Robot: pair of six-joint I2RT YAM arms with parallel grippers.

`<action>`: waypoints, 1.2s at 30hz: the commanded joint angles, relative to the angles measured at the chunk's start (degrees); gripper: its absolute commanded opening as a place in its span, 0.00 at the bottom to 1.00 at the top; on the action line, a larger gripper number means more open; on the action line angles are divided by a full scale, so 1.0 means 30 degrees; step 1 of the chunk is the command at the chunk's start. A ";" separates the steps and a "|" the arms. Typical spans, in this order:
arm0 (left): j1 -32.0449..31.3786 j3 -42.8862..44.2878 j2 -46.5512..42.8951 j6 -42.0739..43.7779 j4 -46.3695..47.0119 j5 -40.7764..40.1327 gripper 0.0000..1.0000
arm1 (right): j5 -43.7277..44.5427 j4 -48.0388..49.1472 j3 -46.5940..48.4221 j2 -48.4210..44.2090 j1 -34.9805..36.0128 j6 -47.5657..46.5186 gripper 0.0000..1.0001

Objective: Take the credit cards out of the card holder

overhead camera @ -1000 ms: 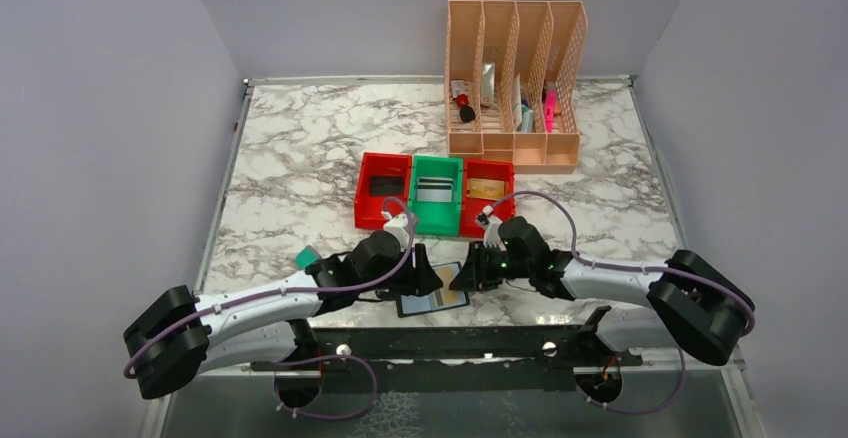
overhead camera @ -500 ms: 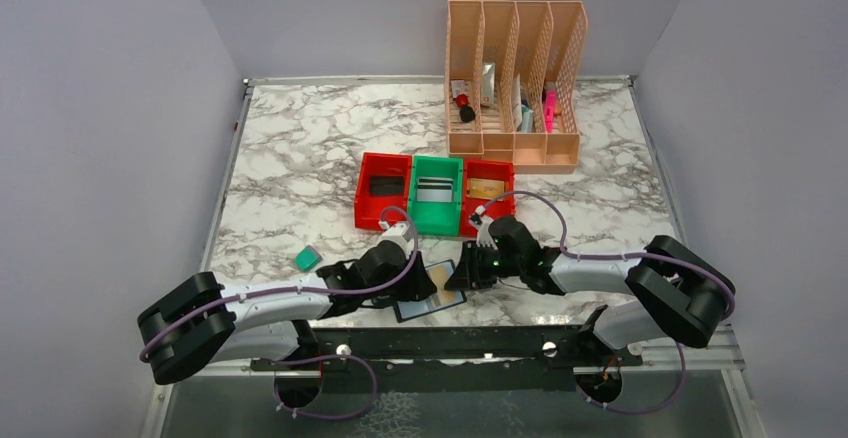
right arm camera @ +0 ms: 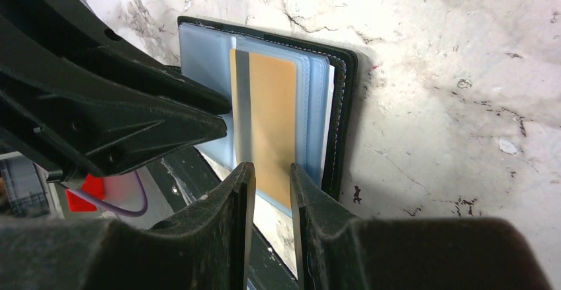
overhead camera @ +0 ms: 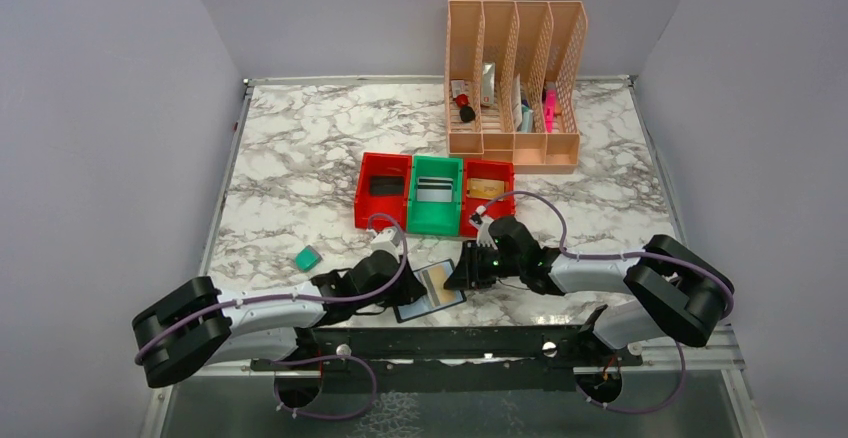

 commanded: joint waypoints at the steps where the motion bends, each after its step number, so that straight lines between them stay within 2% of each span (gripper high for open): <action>1: -0.0197 -0.1565 -0.1038 -0.1717 0.1296 -0.1680 0.25 | 0.1040 -0.0586 -0.0597 0.0500 0.0102 -0.0018 0.32; 5: -0.0194 -0.2255 -0.1600 -0.2248 0.2089 -0.1762 0.24 | 0.0958 -0.0507 -0.0645 0.0382 0.0095 0.0068 0.32; 12: -0.0230 -0.1969 -0.0824 -0.2270 0.2343 -0.1229 0.25 | 0.0473 -0.0069 -0.0733 0.0527 0.0125 0.0231 0.32; 25: -0.0783 -0.1278 0.2661 -0.2184 0.4404 -0.0774 0.23 | -0.0039 0.0385 -0.0646 0.1110 0.0132 0.0249 0.32; 28: -0.0855 -0.1057 0.3472 -0.2113 0.4549 -0.0688 0.19 | -0.0079 0.0348 -0.0616 0.1150 0.0132 0.0229 0.32; 31: -0.0927 -0.0940 0.3644 -0.1997 0.4525 -0.0750 0.09 | 0.0231 -0.0023 -0.0546 0.1015 0.0132 0.0165 0.32; 36: -0.0944 -0.1260 0.2992 -0.1889 0.4473 -0.0833 0.04 | 0.1814 -0.1450 -0.0445 0.0317 0.0132 0.0028 0.32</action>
